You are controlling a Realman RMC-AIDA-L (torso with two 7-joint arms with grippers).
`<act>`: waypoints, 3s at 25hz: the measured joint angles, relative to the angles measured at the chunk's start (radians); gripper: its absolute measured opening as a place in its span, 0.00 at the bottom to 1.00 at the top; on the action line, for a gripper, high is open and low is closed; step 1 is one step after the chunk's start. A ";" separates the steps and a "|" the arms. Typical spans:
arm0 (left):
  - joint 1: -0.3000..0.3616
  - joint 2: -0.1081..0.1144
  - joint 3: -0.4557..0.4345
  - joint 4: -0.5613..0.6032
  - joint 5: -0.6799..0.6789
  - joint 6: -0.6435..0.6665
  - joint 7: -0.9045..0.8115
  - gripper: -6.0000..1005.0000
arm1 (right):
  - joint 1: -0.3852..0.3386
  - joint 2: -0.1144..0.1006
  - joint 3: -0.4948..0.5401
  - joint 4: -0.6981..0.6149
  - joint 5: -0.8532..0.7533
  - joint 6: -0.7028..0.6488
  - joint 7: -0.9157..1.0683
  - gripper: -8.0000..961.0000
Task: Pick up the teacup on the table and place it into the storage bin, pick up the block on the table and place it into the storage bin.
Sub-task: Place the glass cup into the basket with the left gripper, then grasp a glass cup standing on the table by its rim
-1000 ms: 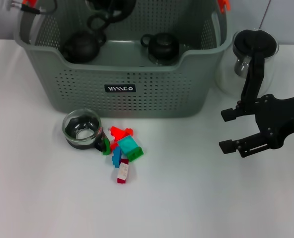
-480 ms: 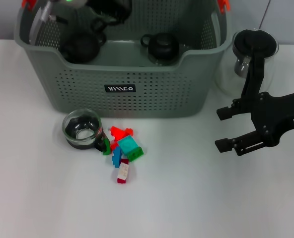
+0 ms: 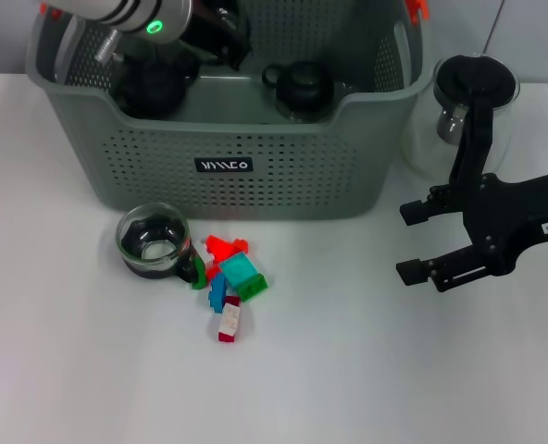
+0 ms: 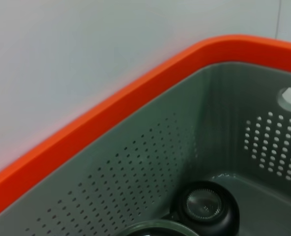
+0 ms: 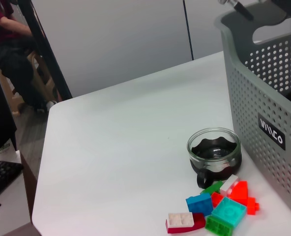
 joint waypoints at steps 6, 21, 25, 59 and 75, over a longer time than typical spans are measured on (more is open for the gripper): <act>-0.003 -0.014 0.027 -0.036 0.017 -0.047 0.009 0.05 | -0.001 0.001 0.000 0.000 0.000 0.001 -0.001 0.95; -0.006 -0.030 0.062 -0.044 0.041 -0.052 0.010 0.05 | -0.002 0.004 -0.002 -0.001 0.000 0.001 0.002 0.95; -0.006 -0.030 0.076 -0.041 0.048 -0.050 0.011 0.05 | -0.004 0.004 -0.002 -0.001 0.000 0.001 0.002 0.95; 0.309 -0.083 0.067 0.924 0.051 0.591 -0.070 0.84 | 0.004 0.004 0.011 0.000 0.006 0.008 -0.005 0.95; 0.624 -0.099 0.199 1.248 -0.080 0.857 0.066 0.83 | 0.005 0.007 0.020 0.028 0.006 0.039 -0.005 0.95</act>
